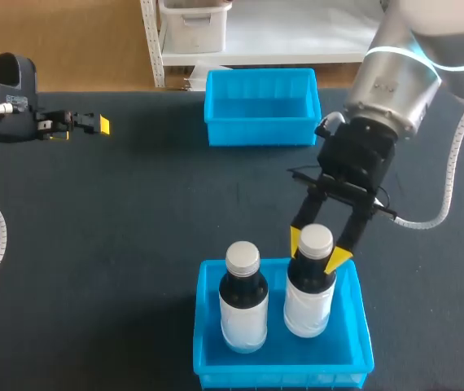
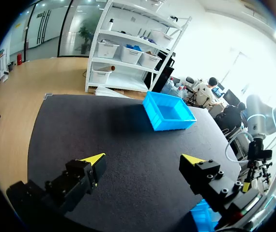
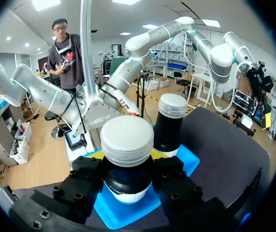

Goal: Pick up the bottle, and place it in the far bin if it is heavy, or in the near bin if it is light.

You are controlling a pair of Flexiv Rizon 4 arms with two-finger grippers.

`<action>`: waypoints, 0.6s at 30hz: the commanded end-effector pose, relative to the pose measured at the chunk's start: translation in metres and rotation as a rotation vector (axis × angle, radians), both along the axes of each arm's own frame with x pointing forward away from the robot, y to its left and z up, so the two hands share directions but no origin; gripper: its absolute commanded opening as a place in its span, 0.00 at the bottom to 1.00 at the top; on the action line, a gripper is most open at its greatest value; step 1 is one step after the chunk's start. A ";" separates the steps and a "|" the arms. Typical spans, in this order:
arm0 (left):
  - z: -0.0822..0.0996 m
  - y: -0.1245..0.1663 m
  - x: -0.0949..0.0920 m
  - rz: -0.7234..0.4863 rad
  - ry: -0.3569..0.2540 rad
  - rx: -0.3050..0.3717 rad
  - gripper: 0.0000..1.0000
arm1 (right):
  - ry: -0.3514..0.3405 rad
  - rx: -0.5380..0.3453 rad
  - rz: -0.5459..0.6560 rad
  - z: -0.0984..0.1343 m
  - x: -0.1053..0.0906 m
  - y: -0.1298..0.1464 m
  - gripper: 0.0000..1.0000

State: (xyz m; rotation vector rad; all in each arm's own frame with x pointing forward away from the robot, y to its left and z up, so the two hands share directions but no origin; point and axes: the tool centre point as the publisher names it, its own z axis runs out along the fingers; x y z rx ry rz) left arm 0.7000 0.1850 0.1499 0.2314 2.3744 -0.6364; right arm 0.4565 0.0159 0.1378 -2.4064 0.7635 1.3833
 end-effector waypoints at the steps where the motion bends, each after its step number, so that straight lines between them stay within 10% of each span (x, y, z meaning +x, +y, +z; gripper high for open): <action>1: 0.000 0.000 0.000 0.000 0.000 0.000 1.00 | -0.002 0.005 -0.005 -0.002 -0.001 -0.003 0.25; 3: 0.000 0.000 0.000 0.000 0.000 0.000 1.00 | 0.001 0.007 -0.008 -0.003 -0.001 -0.004 0.49; 4: 0.000 0.000 0.000 0.000 0.000 0.000 1.00 | 0.002 0.008 -0.010 -0.003 -0.001 -0.004 0.91; 5: 0.000 0.000 0.000 0.000 0.000 0.000 1.00 | 0.003 0.008 -0.010 -0.003 -0.001 -0.005 1.00; 18: 0.000 0.000 0.000 0.000 0.000 0.000 1.00 | 0.052 -0.072 -0.159 -0.010 0.023 -0.037 1.00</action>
